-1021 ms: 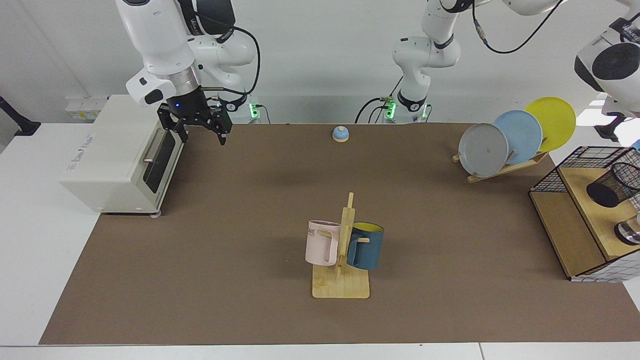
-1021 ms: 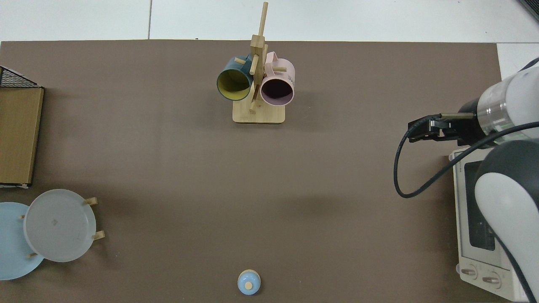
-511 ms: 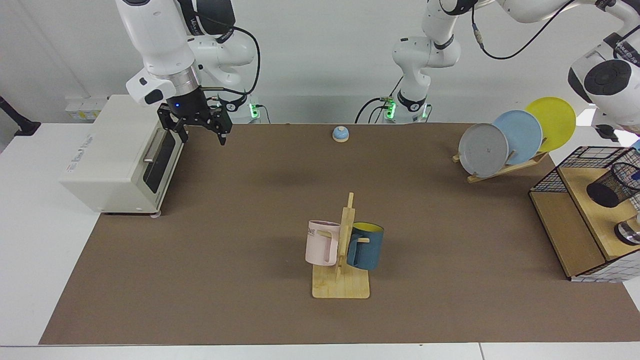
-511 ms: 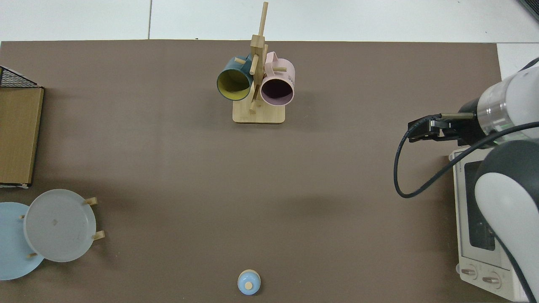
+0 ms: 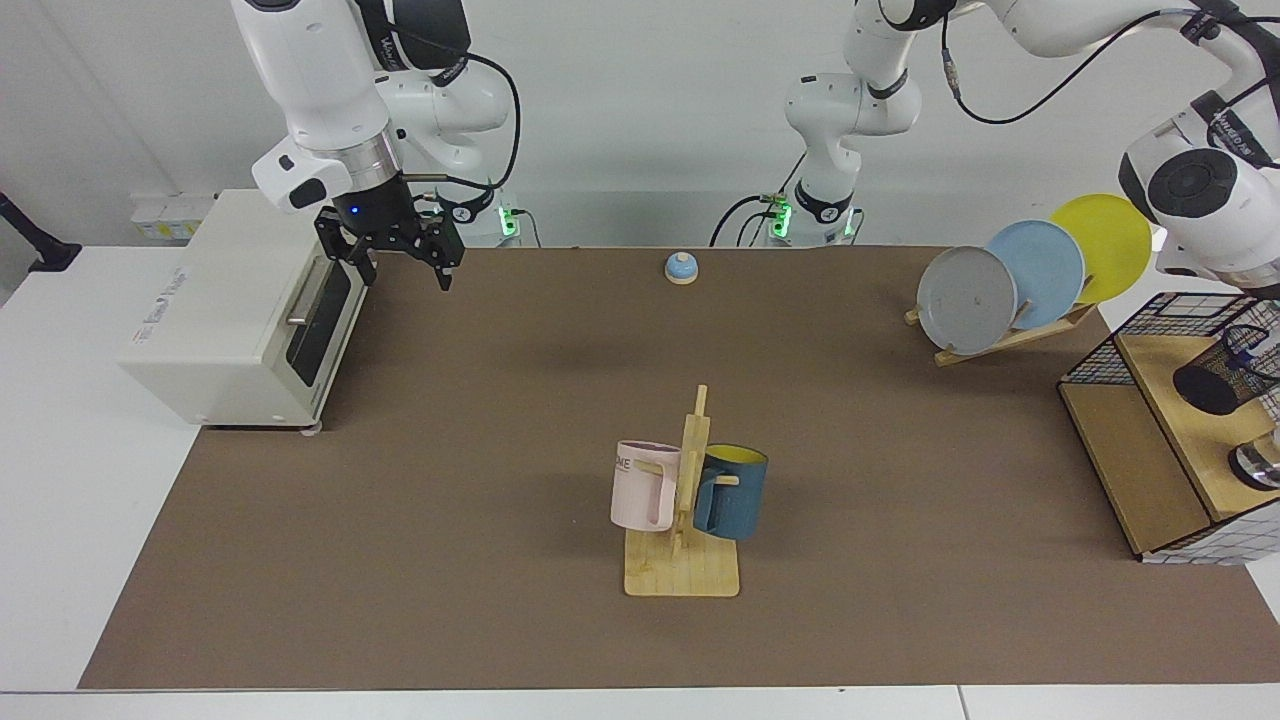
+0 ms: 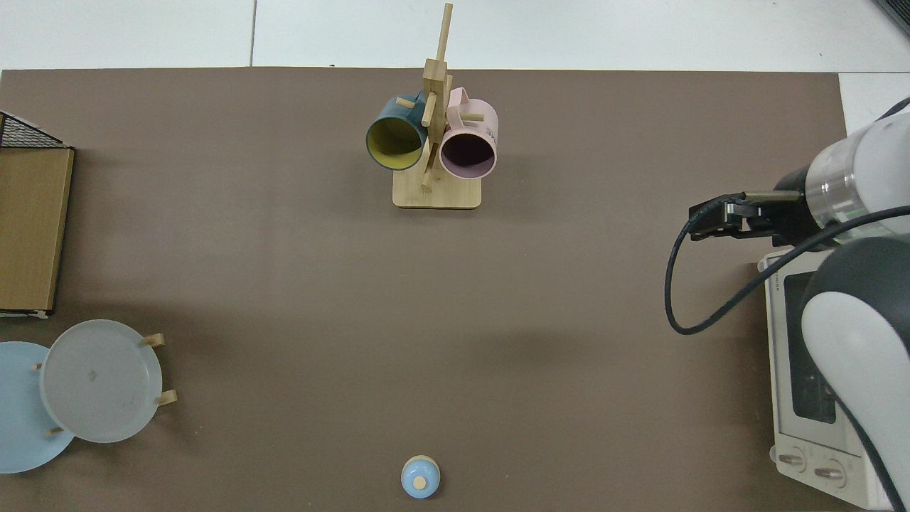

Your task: Put markers into pen holder

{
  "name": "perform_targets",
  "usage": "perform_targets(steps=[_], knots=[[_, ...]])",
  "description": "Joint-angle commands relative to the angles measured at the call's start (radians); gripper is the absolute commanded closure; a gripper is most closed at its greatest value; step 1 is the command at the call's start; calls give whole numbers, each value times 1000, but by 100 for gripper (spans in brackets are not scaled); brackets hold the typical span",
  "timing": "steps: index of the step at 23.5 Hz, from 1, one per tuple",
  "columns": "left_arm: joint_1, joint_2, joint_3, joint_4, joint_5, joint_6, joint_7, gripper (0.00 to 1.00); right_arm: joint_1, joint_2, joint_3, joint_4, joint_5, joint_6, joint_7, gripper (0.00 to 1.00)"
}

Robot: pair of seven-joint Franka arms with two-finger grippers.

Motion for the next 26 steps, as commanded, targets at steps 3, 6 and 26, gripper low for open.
perform_targets(steps=[3,6,26], knots=[[4,-8,-3,-28,-10,28,-25,100,-13,-17,11,-24,2,19,17,0],[4,-8,-8,-30,-10,27,-32,100,-13,-17,11,-24,2,19,17,0],[2,-4,-12,-51,56,33,-143,100,-13,-17,11,-24,2,19,17,0]])
